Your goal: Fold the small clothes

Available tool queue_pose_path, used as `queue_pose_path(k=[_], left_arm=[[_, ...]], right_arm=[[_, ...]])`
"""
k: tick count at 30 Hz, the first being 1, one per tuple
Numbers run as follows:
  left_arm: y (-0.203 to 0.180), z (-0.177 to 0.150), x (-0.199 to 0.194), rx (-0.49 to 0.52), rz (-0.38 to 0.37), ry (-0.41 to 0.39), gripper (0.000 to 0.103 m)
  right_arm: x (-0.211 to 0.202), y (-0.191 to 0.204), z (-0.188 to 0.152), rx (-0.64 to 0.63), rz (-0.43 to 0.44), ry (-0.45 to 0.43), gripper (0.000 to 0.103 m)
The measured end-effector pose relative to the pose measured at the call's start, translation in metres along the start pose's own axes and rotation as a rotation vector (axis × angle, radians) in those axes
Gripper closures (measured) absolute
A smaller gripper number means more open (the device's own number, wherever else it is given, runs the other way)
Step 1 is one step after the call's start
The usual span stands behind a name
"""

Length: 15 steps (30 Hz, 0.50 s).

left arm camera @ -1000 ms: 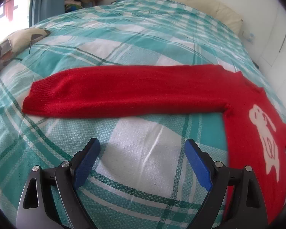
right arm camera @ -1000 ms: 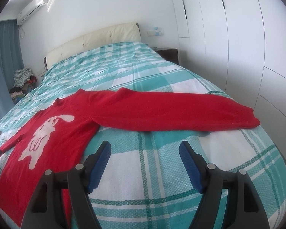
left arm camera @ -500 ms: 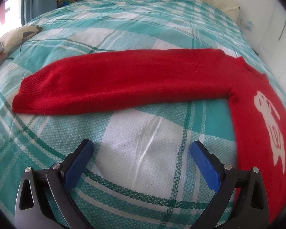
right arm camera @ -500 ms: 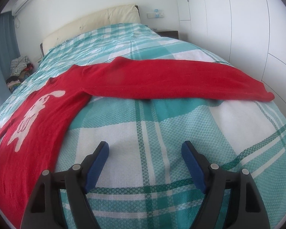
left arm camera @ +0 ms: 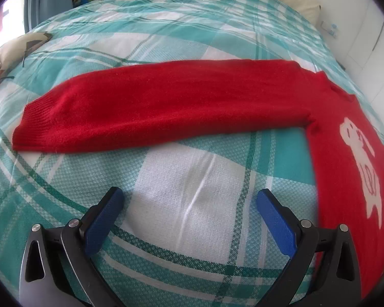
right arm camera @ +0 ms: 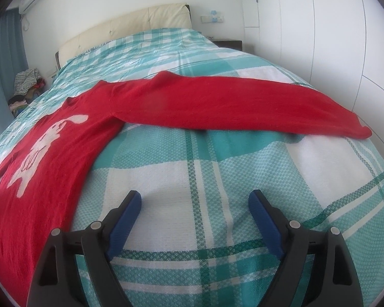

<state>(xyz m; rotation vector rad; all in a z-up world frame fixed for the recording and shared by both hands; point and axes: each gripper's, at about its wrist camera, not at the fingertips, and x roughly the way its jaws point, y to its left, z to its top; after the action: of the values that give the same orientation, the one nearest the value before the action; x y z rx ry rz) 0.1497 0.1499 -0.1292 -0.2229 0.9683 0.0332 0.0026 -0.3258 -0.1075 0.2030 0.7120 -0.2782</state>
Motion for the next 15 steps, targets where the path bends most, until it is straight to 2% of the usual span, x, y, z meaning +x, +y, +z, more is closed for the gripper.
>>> queue_pose_path(k=[15], left_arm=[[-0.0051,-0.0017,0.0006,0.046,0.024,0.009,0.000]], right_arm=[[0.0000,-0.0003,0.0001,0.000,-0.001,0.000,0.017]])
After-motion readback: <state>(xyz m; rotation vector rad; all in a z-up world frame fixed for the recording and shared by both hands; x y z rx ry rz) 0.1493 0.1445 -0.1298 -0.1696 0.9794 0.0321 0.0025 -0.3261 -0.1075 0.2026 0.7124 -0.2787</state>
